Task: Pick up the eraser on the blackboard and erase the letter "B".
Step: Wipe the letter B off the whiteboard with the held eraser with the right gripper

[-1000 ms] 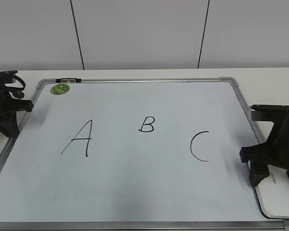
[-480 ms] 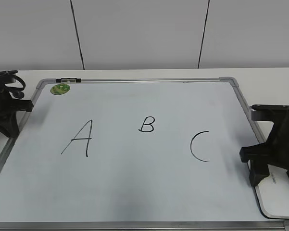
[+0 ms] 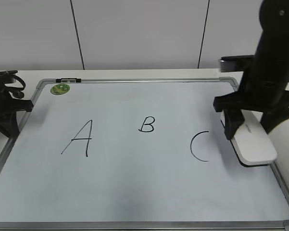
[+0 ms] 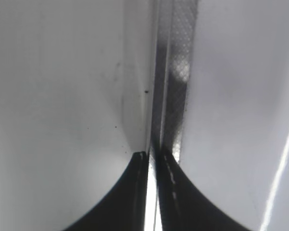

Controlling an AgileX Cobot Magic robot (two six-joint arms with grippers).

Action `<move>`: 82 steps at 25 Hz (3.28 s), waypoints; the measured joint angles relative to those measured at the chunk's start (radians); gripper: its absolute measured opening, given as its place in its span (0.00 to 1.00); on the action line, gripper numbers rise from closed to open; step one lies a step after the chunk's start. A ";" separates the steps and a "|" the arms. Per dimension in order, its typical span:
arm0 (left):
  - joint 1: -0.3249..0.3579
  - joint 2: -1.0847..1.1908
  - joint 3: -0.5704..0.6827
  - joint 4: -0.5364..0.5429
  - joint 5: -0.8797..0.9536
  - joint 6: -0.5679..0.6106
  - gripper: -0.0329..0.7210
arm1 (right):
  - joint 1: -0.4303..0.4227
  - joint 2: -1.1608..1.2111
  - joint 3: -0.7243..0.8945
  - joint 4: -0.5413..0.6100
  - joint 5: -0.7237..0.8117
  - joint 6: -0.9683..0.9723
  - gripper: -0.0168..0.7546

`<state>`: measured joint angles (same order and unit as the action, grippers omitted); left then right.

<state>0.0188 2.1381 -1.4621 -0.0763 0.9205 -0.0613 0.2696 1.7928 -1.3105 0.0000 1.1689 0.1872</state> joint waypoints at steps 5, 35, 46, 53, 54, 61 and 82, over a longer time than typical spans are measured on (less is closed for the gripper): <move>0.000 0.000 0.000 -0.002 0.000 0.000 0.08 | 0.066 0.141 -0.216 -0.015 0.038 -0.009 0.70; 0.000 0.000 -0.002 -0.002 0.004 0.000 0.08 | 0.111 0.595 -0.796 0.136 0.050 -0.103 0.70; 0.000 0.000 -0.002 -0.002 0.004 0.000 0.08 | 0.111 0.638 -0.824 0.146 0.052 -0.108 0.70; 0.000 0.000 -0.002 -0.002 0.004 0.000 0.08 | 0.111 0.654 -0.838 0.160 0.055 -0.117 0.70; 0.000 0.000 -0.002 -0.002 0.004 0.000 0.08 | 0.111 0.654 -0.838 0.160 0.055 -0.117 0.70; 0.000 0.000 -0.002 -0.003 0.004 0.000 0.08 | 0.107 0.664 -0.843 0.197 0.062 -0.127 0.70; 0.000 0.000 -0.002 -0.003 0.004 0.000 0.08 | 0.213 0.696 -0.853 0.401 0.038 -0.150 0.70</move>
<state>0.0188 2.1381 -1.4639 -0.0798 0.9242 -0.0609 0.4829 2.4886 -2.1637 0.4015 1.2066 0.0371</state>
